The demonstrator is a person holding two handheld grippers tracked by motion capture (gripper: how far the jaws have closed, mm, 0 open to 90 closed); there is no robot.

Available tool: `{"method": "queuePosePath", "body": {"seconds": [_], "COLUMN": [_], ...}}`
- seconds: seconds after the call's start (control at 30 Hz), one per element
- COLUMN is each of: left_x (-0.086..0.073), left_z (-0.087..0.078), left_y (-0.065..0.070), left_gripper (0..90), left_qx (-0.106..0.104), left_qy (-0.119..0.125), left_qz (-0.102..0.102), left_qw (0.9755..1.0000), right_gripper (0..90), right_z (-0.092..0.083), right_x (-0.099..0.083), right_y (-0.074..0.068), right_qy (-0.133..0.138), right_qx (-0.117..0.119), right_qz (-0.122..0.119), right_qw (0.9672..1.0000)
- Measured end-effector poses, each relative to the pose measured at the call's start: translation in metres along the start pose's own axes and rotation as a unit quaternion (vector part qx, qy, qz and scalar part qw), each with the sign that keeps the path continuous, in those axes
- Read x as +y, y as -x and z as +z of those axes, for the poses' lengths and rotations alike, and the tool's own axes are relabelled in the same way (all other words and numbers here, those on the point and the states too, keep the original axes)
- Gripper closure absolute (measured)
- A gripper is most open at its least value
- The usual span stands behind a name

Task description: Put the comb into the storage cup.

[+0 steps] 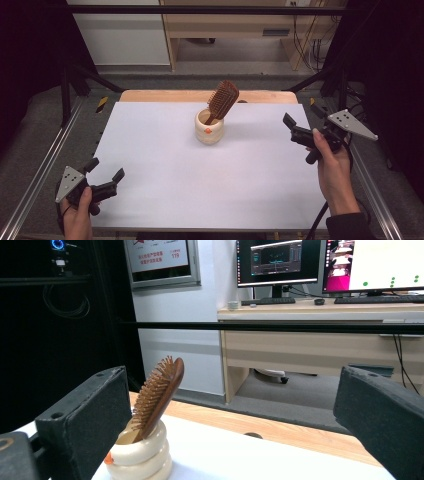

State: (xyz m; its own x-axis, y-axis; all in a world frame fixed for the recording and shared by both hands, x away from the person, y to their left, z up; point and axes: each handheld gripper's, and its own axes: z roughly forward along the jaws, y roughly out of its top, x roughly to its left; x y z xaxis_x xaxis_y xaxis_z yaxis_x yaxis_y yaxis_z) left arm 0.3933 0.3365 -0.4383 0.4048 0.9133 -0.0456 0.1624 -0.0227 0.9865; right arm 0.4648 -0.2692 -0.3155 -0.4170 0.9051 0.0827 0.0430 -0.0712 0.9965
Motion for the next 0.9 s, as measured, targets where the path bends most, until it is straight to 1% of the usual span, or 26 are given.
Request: {"method": "queuePosePath", "body": {"seconds": [0.3,0.33,0.37,0.47,0.53,0.7,0.73,0.9], "left_x": [-0.001,0.000,-0.001,-0.001,-0.001,0.000,-0.001,-0.001], "left_z": [0.000,0.000,0.000,0.000,0.000,0.000,0.000,0.000], "left_y": [0.001,0.001,0.001,0.002,0.002,0.003,0.003,0.003], "left_gripper": [2.2,2.2,2.2,2.2,2.2,2.2,2.2,2.1], "left_qx": [-0.001,0.001,-0.002,-0.001,-0.004,-0.002,-0.005,-0.005], "left_qy": [-0.001,-0.001,-0.001,-0.002,-0.002,-0.002,-0.002,-0.002], "left_qz": [0.001,0.003,0.002,0.005,0.004,0.005,0.004,0.004], "left_qw": [1.0000,1.0000,1.0000,1.0000,1.0000,1.0000,1.0000,1.0000], "right_gripper": [2.3,2.3,2.3,2.3,2.2,2.2,2.2,2.3], "right_z": [-0.015,-0.017,-0.018,-0.021,-0.024,-0.029,-0.030,-0.034], "right_x": [-0.006,-0.007,-0.008,-0.011,-0.012,-0.014,-0.015,-0.019], "right_y": [0.007,0.007,0.008,0.009,0.009,0.010,0.010,0.009], "right_qy": [-0.002,-0.003,-0.003,-0.004,-0.005,-0.006,-0.006,-0.009], "right_qx": [-0.008,-0.007,-0.008,-0.009,-0.009,-0.010,-0.010,-0.008], "right_qz": [-0.003,-0.002,-0.003,-0.004,-0.005,-0.007,-0.005,-0.006], "right_qw": [1.0000,1.0000,1.0000,0.9999,0.9999,0.9999,0.9999,0.9999]}}
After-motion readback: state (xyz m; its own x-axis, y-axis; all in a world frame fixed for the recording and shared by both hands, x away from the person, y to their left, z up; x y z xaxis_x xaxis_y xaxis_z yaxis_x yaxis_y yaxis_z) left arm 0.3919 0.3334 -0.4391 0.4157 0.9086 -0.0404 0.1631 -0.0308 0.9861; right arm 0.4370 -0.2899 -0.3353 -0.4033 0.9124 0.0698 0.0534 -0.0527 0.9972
